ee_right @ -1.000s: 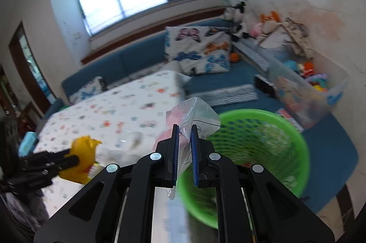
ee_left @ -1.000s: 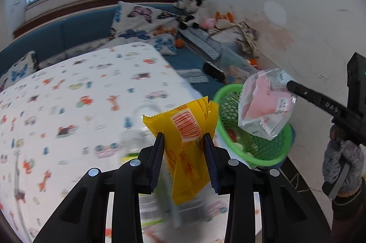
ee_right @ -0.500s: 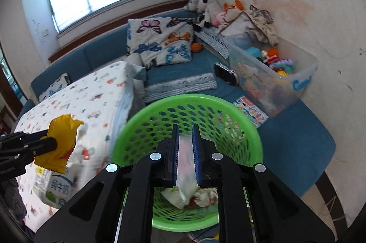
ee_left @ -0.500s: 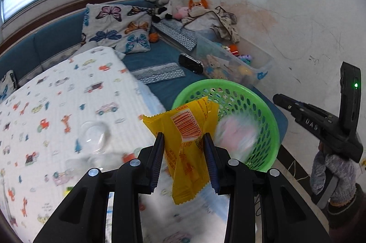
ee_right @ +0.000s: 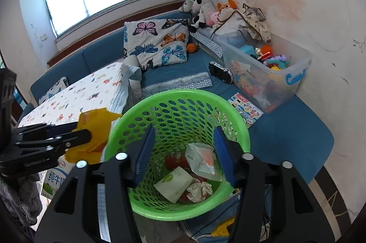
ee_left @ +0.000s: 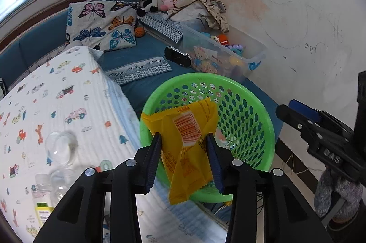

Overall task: Collect trash
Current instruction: 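Drop the plastic bag into the basket with the right tool while the left drops the yellow wrapper, then move the left tool to the table and grasp the lemon juice bottle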

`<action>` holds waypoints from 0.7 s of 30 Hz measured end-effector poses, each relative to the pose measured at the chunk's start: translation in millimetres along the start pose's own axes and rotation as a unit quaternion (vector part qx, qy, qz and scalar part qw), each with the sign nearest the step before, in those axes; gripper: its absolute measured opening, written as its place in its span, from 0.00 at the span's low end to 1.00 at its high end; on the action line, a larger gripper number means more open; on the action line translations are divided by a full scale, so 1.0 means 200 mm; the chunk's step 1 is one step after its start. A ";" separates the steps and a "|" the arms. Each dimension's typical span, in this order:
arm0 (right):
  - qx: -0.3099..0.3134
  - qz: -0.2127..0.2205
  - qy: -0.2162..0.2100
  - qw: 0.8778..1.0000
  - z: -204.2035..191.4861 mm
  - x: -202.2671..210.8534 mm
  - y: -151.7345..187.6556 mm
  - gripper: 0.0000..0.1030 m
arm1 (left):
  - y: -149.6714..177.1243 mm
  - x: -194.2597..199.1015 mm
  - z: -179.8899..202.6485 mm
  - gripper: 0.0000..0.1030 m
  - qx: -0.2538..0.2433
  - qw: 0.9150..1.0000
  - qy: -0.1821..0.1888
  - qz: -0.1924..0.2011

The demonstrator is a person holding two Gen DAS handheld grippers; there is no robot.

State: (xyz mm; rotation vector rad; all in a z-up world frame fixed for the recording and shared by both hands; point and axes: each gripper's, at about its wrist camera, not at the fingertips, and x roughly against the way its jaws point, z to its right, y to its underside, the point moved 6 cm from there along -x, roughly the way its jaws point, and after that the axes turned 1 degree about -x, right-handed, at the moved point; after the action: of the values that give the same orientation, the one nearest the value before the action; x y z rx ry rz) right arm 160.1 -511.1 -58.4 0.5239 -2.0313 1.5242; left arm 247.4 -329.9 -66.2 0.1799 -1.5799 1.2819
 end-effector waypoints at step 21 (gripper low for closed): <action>-0.006 0.003 -0.022 1.000 -0.07 0.11 0.08 0.69 | 0.03 0.16 0.04 0.69 -0.001 0.999 0.019 0.043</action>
State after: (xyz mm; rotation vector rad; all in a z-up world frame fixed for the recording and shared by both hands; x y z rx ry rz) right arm 136.1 -493.1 -54.8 0.5518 -2.0764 1.5163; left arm 224.5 -318.2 -43.6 0.0859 -1.5712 1.3431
